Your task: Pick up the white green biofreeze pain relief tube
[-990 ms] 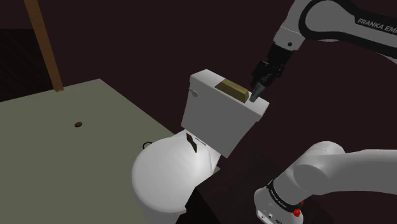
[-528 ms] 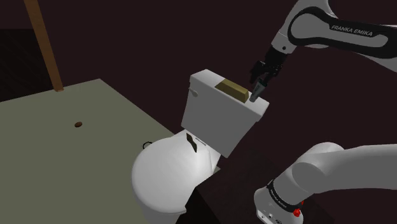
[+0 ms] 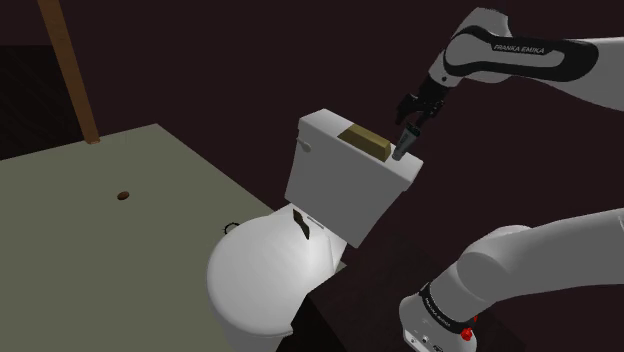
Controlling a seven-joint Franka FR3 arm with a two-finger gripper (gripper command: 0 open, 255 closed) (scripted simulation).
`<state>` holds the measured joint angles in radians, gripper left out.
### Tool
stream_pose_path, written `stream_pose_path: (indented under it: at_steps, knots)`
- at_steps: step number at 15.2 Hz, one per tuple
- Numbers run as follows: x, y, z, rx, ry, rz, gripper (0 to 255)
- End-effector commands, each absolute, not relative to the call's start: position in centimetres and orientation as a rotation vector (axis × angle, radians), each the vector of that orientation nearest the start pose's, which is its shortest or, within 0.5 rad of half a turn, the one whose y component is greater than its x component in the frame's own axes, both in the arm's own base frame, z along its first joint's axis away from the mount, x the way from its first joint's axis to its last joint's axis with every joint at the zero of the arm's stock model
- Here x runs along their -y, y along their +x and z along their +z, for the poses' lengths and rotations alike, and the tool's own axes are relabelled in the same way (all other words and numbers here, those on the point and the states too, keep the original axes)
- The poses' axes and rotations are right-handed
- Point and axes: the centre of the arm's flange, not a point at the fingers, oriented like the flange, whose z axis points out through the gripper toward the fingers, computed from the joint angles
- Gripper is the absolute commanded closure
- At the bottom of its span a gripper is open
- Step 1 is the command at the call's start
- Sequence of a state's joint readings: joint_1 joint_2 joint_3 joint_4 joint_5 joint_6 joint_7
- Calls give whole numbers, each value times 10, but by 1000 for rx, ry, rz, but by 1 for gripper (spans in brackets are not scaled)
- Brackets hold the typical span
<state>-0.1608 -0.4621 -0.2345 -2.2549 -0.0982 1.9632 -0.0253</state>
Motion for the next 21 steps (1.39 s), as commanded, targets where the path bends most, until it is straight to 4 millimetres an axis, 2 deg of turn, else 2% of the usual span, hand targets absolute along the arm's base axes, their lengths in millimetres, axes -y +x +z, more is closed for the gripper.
stream_pose_path:
  at_steps: [1, 10, 17, 19, 20, 21]
  knots:
    - [208, 399, 546, -543, -3107, -284, 0]
    - [310, 424, 528, -690, -3075, -414, 0]
    - [310, 424, 491, -690, -3075, -414, 0]
    - [310, 424, 488, -690, -3075, -414, 0]
    - [310, 425, 488, -690, -3075, -414, 255]
    - [310, 424, 488, -690, -3075, -414, 255]
